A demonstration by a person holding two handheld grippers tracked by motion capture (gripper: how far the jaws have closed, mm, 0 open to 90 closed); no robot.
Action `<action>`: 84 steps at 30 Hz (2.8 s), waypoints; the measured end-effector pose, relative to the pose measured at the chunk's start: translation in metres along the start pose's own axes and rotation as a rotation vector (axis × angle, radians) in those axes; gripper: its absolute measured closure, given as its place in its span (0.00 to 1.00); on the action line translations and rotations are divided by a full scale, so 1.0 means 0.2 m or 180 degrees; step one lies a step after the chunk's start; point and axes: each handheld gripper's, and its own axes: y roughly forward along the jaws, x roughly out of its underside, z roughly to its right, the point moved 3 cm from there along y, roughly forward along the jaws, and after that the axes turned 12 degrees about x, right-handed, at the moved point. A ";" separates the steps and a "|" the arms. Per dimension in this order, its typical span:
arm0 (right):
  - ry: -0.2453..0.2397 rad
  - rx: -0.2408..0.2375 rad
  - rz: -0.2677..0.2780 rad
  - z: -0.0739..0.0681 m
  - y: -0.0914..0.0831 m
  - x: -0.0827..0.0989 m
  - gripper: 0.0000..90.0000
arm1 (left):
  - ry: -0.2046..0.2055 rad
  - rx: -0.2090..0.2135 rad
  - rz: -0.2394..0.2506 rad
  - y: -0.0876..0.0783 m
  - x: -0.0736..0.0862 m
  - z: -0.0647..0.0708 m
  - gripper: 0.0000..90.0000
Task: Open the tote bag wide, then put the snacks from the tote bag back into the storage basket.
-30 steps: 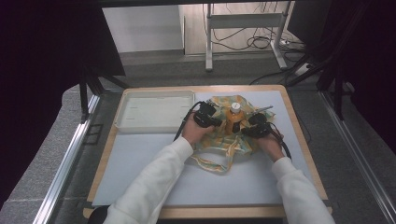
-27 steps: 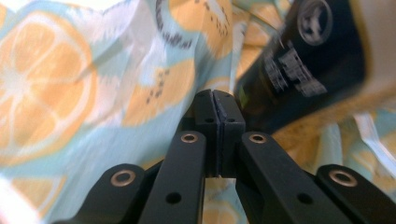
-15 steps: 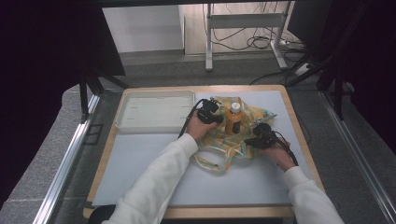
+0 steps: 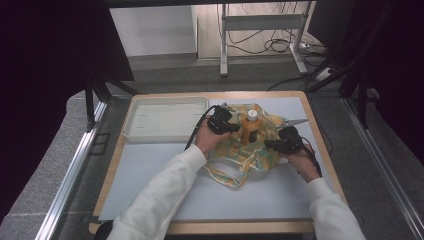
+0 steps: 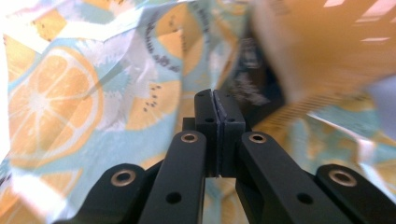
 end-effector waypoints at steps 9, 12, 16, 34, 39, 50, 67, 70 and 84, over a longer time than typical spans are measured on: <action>0.0064 0.0001 0.0204 0.01 -0.10 -0.02 0.99 | 0.0064 0.0033 0.0032 -0.12 0.09 0.07 1.00; 0.0056 0.0025 0.0210 0.01 -0.12 -0.01 0.99 | 0.0075 0.0055 0.0044 -0.15 0.12 0.08 1.00; 0.0024 0.0043 0.0220 0.00 -0.13 -0.01 0.99 | 0.0064 0.0089 0.0088 -0.19 0.17 0.10 0.99; 0.0031 0.0038 0.0380 -0.01 -0.22 0.01 0.99 | 0.0063 0.0111 0.0157 -0.42 0.44 0.14 0.97; 0.0056 0.0062 0.0442 0.00 -0.27 0.02 0.98 | 0.0083 0.0088 0.0145 -0.46 0.51 0.17 0.96; 0.0111 0.0120 0.0445 0.01 -0.30 0.05 0.96 | 0.0084 -0.0065 0.0193 -0.54 0.64 0.19 0.84; 0.0044 0.0193 0.0558 -0.03 -0.30 0.03 0.53 | 0.0081 -0.0215 0.0101 -0.55 0.70 0.20 0.42; 0.0041 0.0205 0.0585 -0.04 -0.30 0.01 0.50 | 0.0084 -0.0236 0.0102 -0.56 0.71 0.20 0.41; -0.0044 0.0312 0.0695 -0.10 -0.30 -0.06 0.43 | 0.0142 -0.0259 0.0116 -0.59 0.73 0.22 0.38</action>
